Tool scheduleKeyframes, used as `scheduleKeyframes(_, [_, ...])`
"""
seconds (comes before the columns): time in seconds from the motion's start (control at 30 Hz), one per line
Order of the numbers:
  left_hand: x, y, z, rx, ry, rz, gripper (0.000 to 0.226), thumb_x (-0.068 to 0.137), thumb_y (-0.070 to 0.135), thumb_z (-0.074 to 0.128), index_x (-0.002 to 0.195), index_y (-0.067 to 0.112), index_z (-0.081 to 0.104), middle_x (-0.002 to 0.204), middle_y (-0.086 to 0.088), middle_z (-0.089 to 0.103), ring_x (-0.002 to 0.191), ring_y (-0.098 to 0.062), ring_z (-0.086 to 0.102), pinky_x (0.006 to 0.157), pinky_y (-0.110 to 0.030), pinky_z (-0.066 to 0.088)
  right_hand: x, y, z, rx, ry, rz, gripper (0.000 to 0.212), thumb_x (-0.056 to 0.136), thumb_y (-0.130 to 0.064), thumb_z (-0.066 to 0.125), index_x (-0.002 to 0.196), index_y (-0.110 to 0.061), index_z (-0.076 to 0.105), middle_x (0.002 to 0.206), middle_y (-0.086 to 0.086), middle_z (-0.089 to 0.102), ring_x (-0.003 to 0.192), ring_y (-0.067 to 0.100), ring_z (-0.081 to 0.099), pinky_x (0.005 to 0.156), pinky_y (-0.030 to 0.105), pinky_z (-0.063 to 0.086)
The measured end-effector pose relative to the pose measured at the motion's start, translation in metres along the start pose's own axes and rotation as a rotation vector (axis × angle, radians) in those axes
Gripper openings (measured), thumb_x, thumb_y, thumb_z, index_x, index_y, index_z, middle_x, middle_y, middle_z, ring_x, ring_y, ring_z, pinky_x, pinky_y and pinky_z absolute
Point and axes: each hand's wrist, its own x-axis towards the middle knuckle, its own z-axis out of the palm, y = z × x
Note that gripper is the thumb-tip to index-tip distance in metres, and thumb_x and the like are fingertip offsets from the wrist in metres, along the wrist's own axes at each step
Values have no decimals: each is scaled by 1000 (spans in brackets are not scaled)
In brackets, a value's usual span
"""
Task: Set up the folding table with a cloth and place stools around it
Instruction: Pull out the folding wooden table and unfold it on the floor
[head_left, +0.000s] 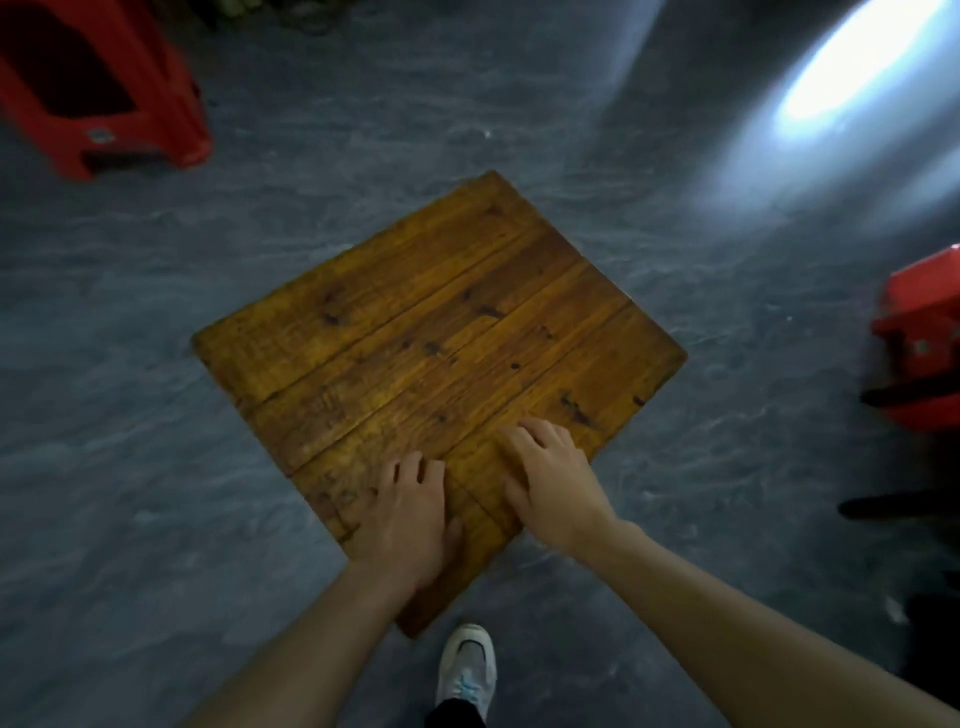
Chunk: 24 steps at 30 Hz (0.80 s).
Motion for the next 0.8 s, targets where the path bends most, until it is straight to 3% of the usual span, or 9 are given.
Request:
scheduleKeyframes(0.2, [-38, 15, 30, -55, 44, -103, 65, 85, 50, 58, 140, 24, 35, 149, -1, 28, 135, -25, 25, 105, -42, 35, -14, 21, 20, -72, -89, -106, 54, 94, -27, 54, 145, -24, 36, 146, 1, 35, 134, 26, 31, 106, 43, 38])
scheduleKeyframes(0.47, [-94, 51, 55, -97, 111, -308, 67, 85, 51, 60, 140, 24, 34, 147, 1, 27, 134, -25, 26, 102, -44, 39, -49, 66, 10, -169, -191, -247, 70, 89, -25, 63, 150, -30, 28, 149, -2, 30, 136, 24, 29, 106, 40, 37])
scheduleKeyframes(0.7, [-92, 105, 73, -95, 167, -347, 66, 86, 51, 58, 141, 25, 32, 150, -1, 24, 136, -28, 25, 103, -46, 39, -50, 107, -11, -194, -150, -313, 74, 87, -29, 70, 149, -32, 29, 153, -3, 28, 140, 21, 25, 111, 42, 36])
scheduleKeyframes(0.8, [-65, 113, 82, -100, 216, -362, 75, 83, 52, 62, 143, 28, 25, 151, 1, 22, 137, -26, 23, 104, -44, 39, -30, 124, -6, -187, -135, -348, 79, 84, -29, 72, 148, -36, 27, 154, -5, 23, 142, 20, 20, 113, 43, 34])
